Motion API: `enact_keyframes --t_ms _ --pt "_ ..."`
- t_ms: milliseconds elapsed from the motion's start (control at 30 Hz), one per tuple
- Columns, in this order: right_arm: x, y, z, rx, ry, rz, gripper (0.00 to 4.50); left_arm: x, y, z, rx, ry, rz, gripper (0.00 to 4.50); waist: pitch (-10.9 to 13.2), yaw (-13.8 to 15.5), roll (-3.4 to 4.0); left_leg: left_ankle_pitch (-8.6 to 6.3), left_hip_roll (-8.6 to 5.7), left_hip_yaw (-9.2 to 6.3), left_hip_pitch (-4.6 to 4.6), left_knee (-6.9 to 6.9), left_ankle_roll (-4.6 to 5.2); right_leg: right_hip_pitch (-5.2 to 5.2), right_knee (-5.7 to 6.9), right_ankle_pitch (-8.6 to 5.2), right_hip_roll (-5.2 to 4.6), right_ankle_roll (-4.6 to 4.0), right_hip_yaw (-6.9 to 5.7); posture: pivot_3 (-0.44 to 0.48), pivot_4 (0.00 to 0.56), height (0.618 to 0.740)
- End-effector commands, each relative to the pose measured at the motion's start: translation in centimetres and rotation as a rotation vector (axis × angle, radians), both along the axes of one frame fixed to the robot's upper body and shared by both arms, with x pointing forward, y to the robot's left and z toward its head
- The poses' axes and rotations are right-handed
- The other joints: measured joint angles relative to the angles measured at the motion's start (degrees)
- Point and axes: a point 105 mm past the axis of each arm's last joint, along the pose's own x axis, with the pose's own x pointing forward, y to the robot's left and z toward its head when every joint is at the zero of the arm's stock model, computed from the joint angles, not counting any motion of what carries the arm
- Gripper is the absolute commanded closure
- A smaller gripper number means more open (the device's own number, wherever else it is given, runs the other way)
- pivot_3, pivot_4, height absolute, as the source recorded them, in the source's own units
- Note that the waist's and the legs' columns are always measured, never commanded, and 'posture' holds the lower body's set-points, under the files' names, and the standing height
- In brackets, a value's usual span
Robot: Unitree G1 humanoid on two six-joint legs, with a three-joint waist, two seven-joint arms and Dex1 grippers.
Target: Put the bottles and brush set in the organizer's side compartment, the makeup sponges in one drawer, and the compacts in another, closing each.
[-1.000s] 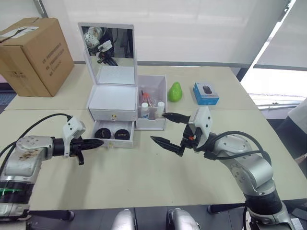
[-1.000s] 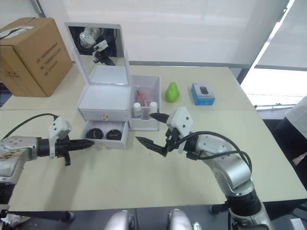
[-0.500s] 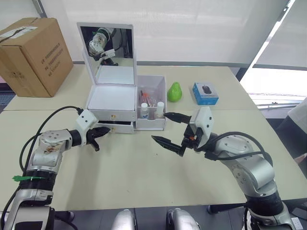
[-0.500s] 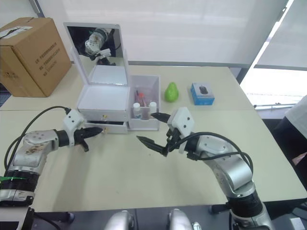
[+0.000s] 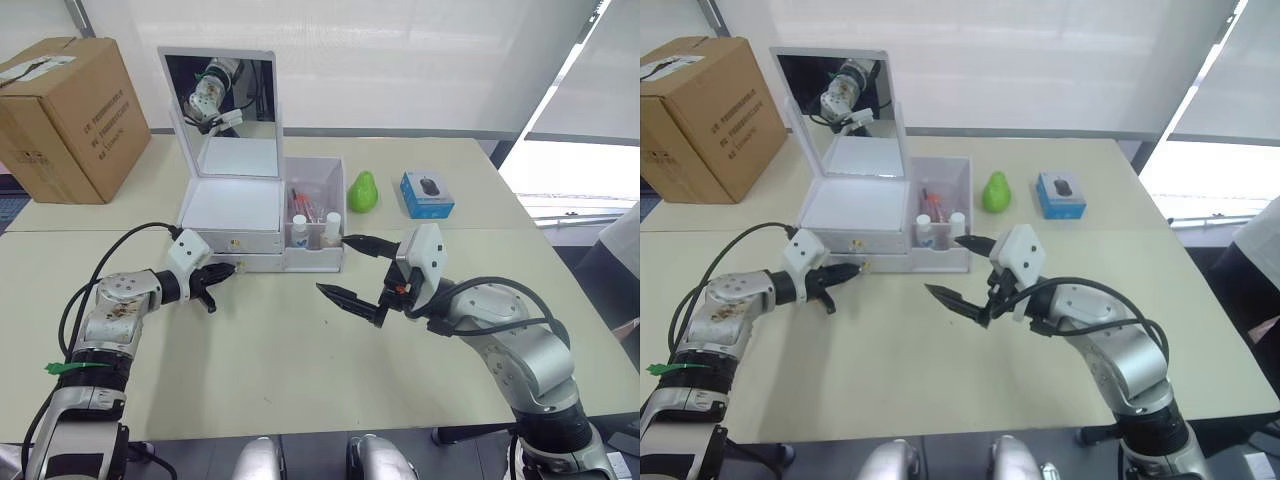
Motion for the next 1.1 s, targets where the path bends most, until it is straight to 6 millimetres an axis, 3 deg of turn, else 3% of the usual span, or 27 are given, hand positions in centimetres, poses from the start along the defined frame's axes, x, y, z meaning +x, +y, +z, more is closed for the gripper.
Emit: enact_keyframes --t_ms 33,267,367,500,600,700,900,1000,1100 --pt "-0.4 -0.3 1.2 0.020 -0.045 -0.005 0.00 0.5 0.5 1.9 0.016 -0.061 0.000 4.46 0.0 0.0 0.00 0.00 0.00 0.00 0.00 0.00 0.00 0.00 0.00 0.00 0.00 0.00 0.00 0.000 0.150 0.740" --pt "-0.4 -0.6 1.0 0.023 -0.035 -0.011 0.00 -0.9 1.3 3.0 -0.079 -0.050 -0.022 4.46 0.0 -0.2 0.01 0.00 0.01 0.00 0.00 0.00 0.00 -0.01 0.00 0.02 0.01 -0.03 0.01 0.000 0.150 0.740" --pt "0.1 -3.4 0.4 0.005 -0.018 -0.087 0.00 -3.7 2.6 5.4 -0.213 -0.058 -0.046 4.46 0.0 -0.4 0.05 0.00 0.03 -0.02 0.02 0.00 0.00 -0.02 0.00 0.03 0.01 -0.05 0.01 0.000 0.150 0.740" --pt "0.6 -9.7 -0.7 -0.052 0.010 -0.285 0.00 -7.5 7.6 7.0 -0.207 -0.034 0.051 4.46 0.1 -0.3 0.21 0.00 0.02 0.03 0.06 0.01 0.00 -0.02 -0.03 -0.04 -0.03 0.02 0.06 0.000 0.150 0.740" --pt "0.1 -13.6 -1.4 -0.074 0.034 -0.389 0.00 -9.3 10.8 7.6 -0.153 -0.043 0.152 4.46 0.2 0.0 0.33 -0.01 0.03 0.06 0.10 -0.01 -0.01 -0.04 -0.06 -0.11 -0.08 0.04 0.01 0.000 0.150 0.740" --pt "-0.8 -17.8 -2.6 -0.114 0.062 -0.506 0.00 -11.2 13.6 7.6 -0.077 -0.042 0.236 3.85 0.2 0.5 0.41 -0.03 0.03 0.13 0.13 -0.03 -0.04 -0.17 -0.10 -0.16 -0.21 0.07 -0.07 0.000 0.150 0.740" --pt "-3.1 -24.6 -4.7 -0.104 0.125 -0.685 0.00 -13.5 17.8 7.4 -0.031 -0.079 0.396 1.93 0.3 0.7 0.43 -0.15 0.04 0.18 0.11 -0.05 -0.24 -0.20 -0.11 -0.17 -0.31 0.10 -0.13 0.000 0.150 0.740" --pt "-3.9 -26.4 -5.6 -0.119 0.155 -0.719 0.00 -14.1 18.7 6.9 -0.012 -0.079 0.434 0.95 0.3 0.6 0.44 -0.14 0.04 0.19 0.12 -0.05 -0.22 -0.20 -0.11 -0.18 -0.30 0.10 -0.12 0.000 0.150 0.740" --pt "-4.1 -26.9 -6.2 -0.120 0.170 -0.721 0.00 -14.2 18.8 6.8 -0.005 -0.096 0.443 0.03 0.3 0.4 0.44 -0.28 0.07 0.19 0.13 -0.09 -0.46 -0.21 -0.10 -0.18 -0.30 0.10 -0.12 0.000 0.150 0.740"
